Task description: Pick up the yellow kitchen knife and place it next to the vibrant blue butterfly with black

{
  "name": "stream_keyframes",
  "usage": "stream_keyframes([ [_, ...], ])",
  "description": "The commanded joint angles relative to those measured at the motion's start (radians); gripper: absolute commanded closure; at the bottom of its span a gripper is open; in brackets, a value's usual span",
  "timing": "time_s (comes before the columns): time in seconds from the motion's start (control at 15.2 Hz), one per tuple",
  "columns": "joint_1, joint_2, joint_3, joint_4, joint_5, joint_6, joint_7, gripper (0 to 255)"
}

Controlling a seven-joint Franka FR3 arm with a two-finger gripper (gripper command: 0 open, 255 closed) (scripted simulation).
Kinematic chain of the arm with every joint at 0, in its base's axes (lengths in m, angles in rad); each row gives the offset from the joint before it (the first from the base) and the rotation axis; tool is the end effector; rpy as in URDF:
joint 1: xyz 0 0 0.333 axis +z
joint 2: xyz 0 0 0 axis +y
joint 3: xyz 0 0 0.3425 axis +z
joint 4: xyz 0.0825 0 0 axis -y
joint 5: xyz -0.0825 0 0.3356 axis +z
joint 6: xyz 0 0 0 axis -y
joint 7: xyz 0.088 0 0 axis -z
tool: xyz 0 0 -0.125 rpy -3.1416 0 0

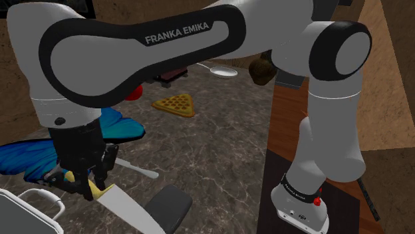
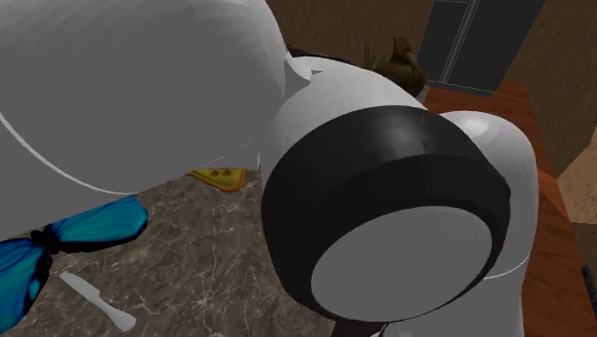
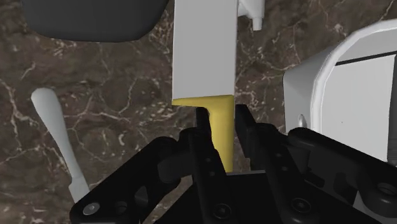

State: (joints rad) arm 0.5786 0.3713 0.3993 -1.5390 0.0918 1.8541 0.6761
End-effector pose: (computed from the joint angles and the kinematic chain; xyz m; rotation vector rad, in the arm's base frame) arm 0.3698 0.5008 0.4755 -2.9701 -0.3765 0.2830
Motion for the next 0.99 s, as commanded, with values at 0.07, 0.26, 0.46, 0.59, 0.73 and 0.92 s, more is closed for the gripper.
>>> stream_keyframes([
  [0.07,0.06,0.113,0.002,0.153,-0.043,-0.035,0.06,255],
  [0.26,0.059,0.117,-0.001,0.119,-0.043,0.002,0.055,255],
  [0.46,0.059,0.125,-0.002,0.09,-0.044,0.038,0.05,255],
  [0.59,0.058,0.13,-0.004,0.071,-0.045,0.062,0.047,255],
  [0.73,0.058,0.137,-0.005,0.054,-0.047,0.085,0.044,255],
  [0.92,0.06,0.148,-0.009,0.031,-0.048,0.119,0.04,255],
])
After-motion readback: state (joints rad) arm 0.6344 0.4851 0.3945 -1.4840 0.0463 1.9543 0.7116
